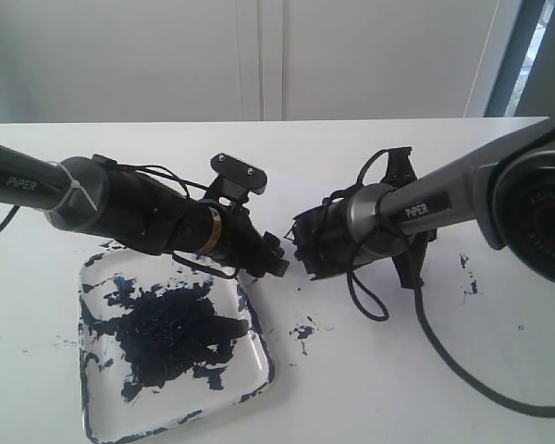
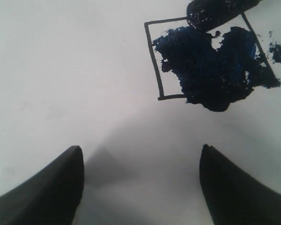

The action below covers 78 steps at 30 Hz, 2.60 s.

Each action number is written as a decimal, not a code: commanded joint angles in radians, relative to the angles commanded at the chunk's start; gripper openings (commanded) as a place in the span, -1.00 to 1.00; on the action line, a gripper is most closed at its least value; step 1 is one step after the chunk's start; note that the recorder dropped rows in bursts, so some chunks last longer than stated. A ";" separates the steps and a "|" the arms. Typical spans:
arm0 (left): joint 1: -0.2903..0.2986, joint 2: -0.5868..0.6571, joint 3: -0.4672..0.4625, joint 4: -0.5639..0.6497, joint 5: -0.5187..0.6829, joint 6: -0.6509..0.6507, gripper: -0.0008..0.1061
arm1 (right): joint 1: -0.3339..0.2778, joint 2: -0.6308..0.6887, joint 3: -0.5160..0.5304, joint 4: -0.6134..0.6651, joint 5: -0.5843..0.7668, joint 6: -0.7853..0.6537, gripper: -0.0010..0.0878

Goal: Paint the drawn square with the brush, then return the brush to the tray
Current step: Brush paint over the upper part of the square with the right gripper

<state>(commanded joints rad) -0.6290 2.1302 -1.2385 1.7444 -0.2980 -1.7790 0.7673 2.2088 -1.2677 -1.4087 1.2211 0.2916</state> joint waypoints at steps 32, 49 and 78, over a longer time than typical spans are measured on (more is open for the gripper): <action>0.000 0.000 0.000 0.000 -0.016 0.002 0.37 | 0.029 0.041 0.000 0.031 0.000 -0.024 -0.98; 0.000 0.000 0.000 0.000 -0.012 0.004 0.37 | -0.038 0.064 -0.073 0.017 0.000 -0.027 -0.98; 0.000 0.000 0.000 0.000 -0.003 0.004 0.37 | -0.011 0.064 -0.070 0.126 0.000 -0.063 -0.98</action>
<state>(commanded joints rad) -0.6290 2.1302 -1.2385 1.7444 -0.3011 -1.7753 0.7560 2.2728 -1.3375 -1.2823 1.2211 0.2285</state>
